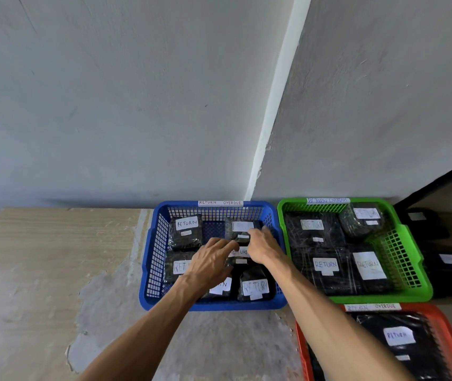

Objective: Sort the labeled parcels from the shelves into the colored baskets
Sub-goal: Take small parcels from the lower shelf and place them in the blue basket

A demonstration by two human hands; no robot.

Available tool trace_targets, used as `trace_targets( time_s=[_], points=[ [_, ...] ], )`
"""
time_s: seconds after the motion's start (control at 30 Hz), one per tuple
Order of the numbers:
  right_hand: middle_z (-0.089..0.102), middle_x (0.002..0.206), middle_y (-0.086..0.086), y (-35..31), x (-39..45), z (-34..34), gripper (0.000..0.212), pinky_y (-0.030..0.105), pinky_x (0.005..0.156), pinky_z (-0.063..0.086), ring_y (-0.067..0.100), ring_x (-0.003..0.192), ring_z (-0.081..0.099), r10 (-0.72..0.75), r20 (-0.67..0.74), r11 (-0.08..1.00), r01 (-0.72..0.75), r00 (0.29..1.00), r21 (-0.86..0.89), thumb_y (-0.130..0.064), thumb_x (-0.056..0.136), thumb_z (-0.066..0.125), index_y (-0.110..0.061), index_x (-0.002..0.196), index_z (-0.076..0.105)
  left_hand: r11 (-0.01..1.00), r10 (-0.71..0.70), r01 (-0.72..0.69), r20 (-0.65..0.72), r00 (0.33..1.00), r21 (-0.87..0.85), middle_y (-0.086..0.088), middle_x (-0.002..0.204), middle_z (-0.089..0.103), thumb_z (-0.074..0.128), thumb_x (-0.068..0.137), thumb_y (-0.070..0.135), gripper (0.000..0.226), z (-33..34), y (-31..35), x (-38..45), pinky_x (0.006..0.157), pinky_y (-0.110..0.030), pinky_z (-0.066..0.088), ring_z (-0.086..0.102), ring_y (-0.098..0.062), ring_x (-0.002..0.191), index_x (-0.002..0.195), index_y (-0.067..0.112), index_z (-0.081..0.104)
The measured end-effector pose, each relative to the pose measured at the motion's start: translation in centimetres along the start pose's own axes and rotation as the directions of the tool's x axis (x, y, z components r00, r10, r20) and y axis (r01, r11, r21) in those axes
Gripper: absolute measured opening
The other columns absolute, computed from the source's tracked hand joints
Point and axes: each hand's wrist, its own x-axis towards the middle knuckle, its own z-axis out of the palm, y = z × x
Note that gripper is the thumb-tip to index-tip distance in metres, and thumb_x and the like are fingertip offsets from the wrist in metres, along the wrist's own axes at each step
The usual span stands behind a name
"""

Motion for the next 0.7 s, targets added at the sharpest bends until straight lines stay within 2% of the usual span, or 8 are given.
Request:
trace_targets(
  time_s=[0.1,0.2,0.27,0.47,0.57,0.63,0.7],
  points=[
    [0.036,0.146,0.011,0.3,0.6,0.5,0.051,0.037,0.1,0.05,0.031,0.123,0.056,-0.033,0.018,0.998,0.032,0.999,0.047,-0.001,0.099,0.048,-0.018,0.147,0.049,1.0,-0.015,0.015,0.017,1.0,-0.006,0.004,0.14,0.052,0.065,0.089,0.034,0.061,0.2,-0.5,-0.3,0.091,-0.04,0.055,0.052,-0.022,0.12,0.146,0.032,0.042],
    [0.035,0.143,0.006,0.4,0.7,1.0,0.055,0.032,0.103,0.047,0.025,0.125,0.053,-0.087,0.03,0.993,0.084,0.996,0.088,0.001,0.1,0.047,-0.023,0.15,0.047,1.0,-0.022,0.023,0.023,0.999,-0.019,0.005,0.135,0.051,0.063,0.09,0.034,0.06,0.5,-1.3,-0.7,0.088,-0.039,0.056,0.053,-0.02,0.114,0.147,0.034,0.042],
    [0.036,0.14,0.003,0.4,0.8,1.5,0.058,0.034,0.104,0.048,0.023,0.124,0.053,-0.117,0.041,0.989,0.113,0.992,0.095,0.002,0.1,0.047,-0.026,0.15,0.046,0.999,-0.041,0.041,0.023,0.999,-0.034,0.004,0.133,0.05,0.064,0.089,0.029,0.061,0.5,-1.5,-0.8,0.089,-0.04,0.056,0.053,-0.021,0.113,0.147,0.032,0.042],
    [0.036,0.147,0.006,0.8,0.4,0.0,0.06,0.033,0.107,0.044,0.025,0.132,0.048,-0.147,0.097,0.986,0.139,0.984,0.088,0.004,0.099,0.044,-0.024,0.152,0.042,0.997,-0.071,0.072,0.025,0.997,-0.038,0.001,0.137,0.048,0.066,0.089,0.023,0.063,0.4,-1.3,-0.8,0.093,-0.041,0.056,0.052,-0.023,0.119,0.147,0.031,0.042],
    [0.045,0.142,0.013,1.2,-1.5,-0.6,0.048,0.038,0.094,0.05,0.029,0.122,0.055,-0.109,0.022,0.992,0.107,0.994,0.067,-0.022,0.101,0.056,-0.014,0.145,0.039,0.996,-0.078,0.079,0.018,0.997,-0.036,0.0,0.14,0.047,0.065,0.091,0.025,0.063,0.5,-1.2,-1.0,0.094,-0.041,0.055,0.052,-0.023,0.12,0.148,0.032,0.04],
    [0.051,0.137,0.017,1.4,-3.5,-0.2,0.067,0.038,0.083,0.053,0.031,0.114,0.061,-0.076,0.079,0.997,0.074,0.994,0.034,-0.037,0.093,0.068,-0.007,0.141,0.034,0.996,-0.085,0.086,0.011,0.996,-0.036,-0.001,0.141,0.048,0.065,0.091,0.024,0.062,0.6,-1.1,-1.1,0.094,-0.042,0.055,0.052,-0.024,0.121,0.148,0.032,0.041],
    [0.054,0.136,0.021,1.6,-5.2,0.7,0.085,0.041,0.086,0.052,0.036,0.117,0.061,-0.067,0.161,0.995,0.078,0.985,-0.061,-0.04,0.082,0.079,-0.003,0.142,0.031,0.995,-0.092,0.092,0.0,0.996,-0.037,0.0,0.138,0.05,0.065,0.089,0.023,0.061,0.6,-0.9,-1.0,0.093,-0.041,0.056,0.054,-0.024,0.121,0.146,0.032,0.042]
  ],
)
